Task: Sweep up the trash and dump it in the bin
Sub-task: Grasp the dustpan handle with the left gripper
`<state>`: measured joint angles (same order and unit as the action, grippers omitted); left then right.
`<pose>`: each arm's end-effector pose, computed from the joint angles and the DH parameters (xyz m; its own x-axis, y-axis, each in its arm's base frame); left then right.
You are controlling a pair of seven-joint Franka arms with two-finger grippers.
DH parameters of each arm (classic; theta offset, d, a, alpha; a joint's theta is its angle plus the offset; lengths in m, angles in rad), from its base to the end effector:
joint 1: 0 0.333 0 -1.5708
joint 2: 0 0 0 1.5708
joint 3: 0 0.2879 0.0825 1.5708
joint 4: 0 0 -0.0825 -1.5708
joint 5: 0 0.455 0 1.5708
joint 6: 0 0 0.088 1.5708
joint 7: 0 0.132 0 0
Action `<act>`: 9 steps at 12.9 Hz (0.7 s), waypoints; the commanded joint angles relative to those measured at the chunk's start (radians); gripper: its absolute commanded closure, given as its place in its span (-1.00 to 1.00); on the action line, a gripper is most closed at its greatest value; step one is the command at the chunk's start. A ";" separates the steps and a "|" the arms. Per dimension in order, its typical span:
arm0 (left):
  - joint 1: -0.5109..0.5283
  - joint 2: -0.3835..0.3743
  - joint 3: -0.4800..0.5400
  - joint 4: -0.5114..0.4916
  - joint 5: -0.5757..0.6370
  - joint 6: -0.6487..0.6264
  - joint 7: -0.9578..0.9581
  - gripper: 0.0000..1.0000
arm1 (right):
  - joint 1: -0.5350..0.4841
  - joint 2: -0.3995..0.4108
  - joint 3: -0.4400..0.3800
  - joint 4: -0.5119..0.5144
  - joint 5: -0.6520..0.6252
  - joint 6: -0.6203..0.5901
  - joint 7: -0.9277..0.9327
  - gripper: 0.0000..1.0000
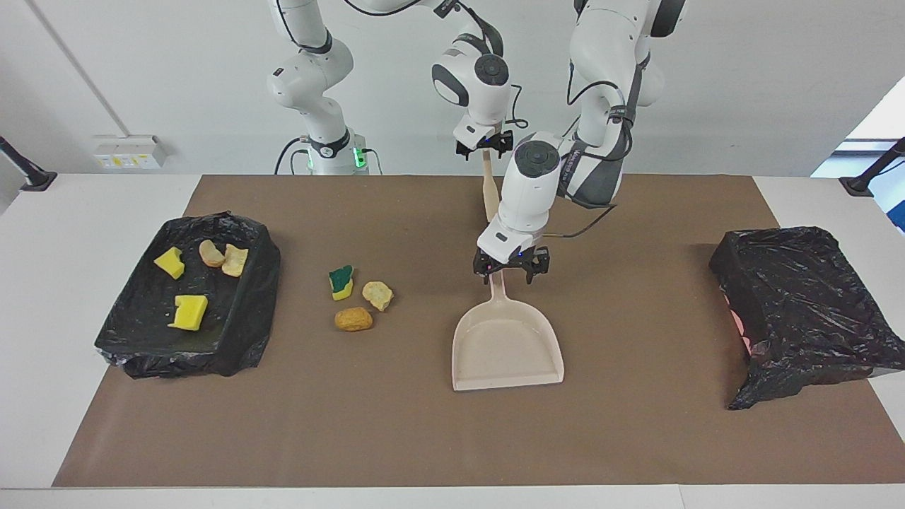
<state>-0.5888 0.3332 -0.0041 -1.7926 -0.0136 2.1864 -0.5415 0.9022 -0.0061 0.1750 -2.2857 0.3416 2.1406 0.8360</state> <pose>0.5786 -0.3907 0.2820 0.9981 -0.0426 0.0452 -0.0445 -0.9981 0.0422 0.2424 0.4954 0.2477 0.9541 0.0414 -0.2966 0.0280 -0.9984 -0.0495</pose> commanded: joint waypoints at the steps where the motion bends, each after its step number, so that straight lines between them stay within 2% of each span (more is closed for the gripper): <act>1: -0.028 0.018 0.016 -0.021 0.000 0.041 -0.006 -1.00 | 0.007 -0.015 -0.003 -0.029 0.025 0.035 0.012 -0.60; 2: -0.029 0.018 0.016 -0.016 0.000 0.044 -0.005 -1.00 | 0.009 -0.008 -0.003 -0.031 0.027 0.045 0.015 -0.60; 3: -0.028 0.018 0.015 -0.016 0.000 0.046 0.000 -0.95 | 0.009 0.000 -0.003 -0.029 0.025 0.048 0.015 -0.50; 6: -0.029 0.020 0.015 -0.024 -0.002 0.039 0.037 -0.04 | 0.009 0.000 -0.003 -0.029 0.027 0.064 0.012 0.12; 7: -0.028 0.020 0.015 -0.024 -0.002 0.038 0.050 0.31 | 0.015 0.000 -0.003 -0.029 0.027 0.064 0.015 0.76; 8: -0.028 0.020 0.015 -0.024 -0.002 0.032 0.076 0.68 | 0.023 0.001 -0.003 -0.026 0.027 0.070 0.018 1.00; 9: -0.028 0.018 0.015 -0.025 -0.002 0.026 0.104 0.92 | 0.023 0.006 -0.003 -0.021 0.025 0.076 0.032 1.00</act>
<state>-0.5996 0.3594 -0.0051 -1.7982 -0.0136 2.2077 -0.4843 0.9118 -0.0003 0.1750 -2.3011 0.3427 2.1831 0.8397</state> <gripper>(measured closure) 0.670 0.740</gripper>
